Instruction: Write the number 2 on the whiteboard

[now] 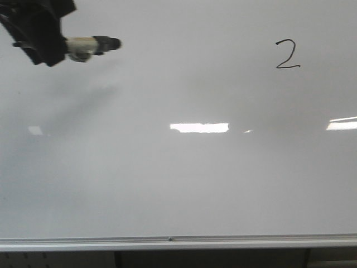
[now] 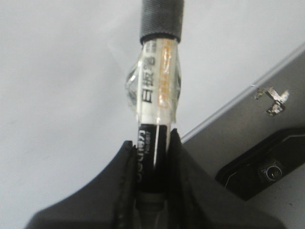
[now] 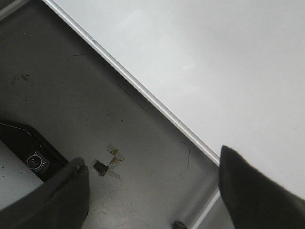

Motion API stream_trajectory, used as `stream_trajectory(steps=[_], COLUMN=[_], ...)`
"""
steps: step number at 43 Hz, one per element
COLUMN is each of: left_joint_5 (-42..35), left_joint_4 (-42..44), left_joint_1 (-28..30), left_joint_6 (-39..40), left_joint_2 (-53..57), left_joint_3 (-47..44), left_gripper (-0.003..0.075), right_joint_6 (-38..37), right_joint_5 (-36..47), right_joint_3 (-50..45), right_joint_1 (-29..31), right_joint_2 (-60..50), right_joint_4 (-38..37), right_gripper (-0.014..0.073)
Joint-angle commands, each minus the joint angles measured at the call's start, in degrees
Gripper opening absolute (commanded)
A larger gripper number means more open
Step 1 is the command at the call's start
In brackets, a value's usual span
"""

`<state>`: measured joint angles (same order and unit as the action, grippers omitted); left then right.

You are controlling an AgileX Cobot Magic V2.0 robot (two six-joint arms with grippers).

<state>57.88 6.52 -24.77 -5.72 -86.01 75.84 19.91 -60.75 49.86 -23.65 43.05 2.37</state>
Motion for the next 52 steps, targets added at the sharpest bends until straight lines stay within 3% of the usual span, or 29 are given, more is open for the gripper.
stream_trajectory(steps=[1,8,14,21,25,37,52], left_joint_5=[-2.3,-13.4,-34.4,-61.1,-70.0,-87.2,-97.6], left_joint_4=[-0.9,-3.9,-3.9,-4.2,-4.6,-6.5,-6.5], left_joint_1=[6.9,16.2,21.5,24.3,24.8,25.5,25.5], left_joint_6=[1.9,3.4,8.7,9.0,9.0,9.1,9.1], left_joint_2=[3.7,8.2,13.5,13.6,11.3,2.3,-2.9], left_joint_3=[-0.5,-8.5,-19.3,-31.7,-34.7,-35.3,-35.1], left_gripper=[0.0009,0.0009,0.0009,0.0009,0.0009,0.0010,0.0013], right_joint_6=[-0.4,-0.4,-0.5,-0.5,-0.5,-0.5,-0.5], right_joint_5=[2.8,3.1,3.8,5.1,5.9,6.4,7.0], right_joint_3=[1.7,1.7,1.7,1.7,1.7,1.7,1.7], right_joint_1=[0.0,0.0,0.0,0.0,0.0,0.0,0.0], right_joint_2=[-0.3,-0.3,-0.3,-0.3,-0.3,-0.2,-0.2], right_joint_4=[-0.6,-0.6,-0.6,-0.6,-0.6,-0.6,-0.6], right_gripper=[0.0582,0.0582,0.0582,0.0582,0.0582,0.0582,0.0582])
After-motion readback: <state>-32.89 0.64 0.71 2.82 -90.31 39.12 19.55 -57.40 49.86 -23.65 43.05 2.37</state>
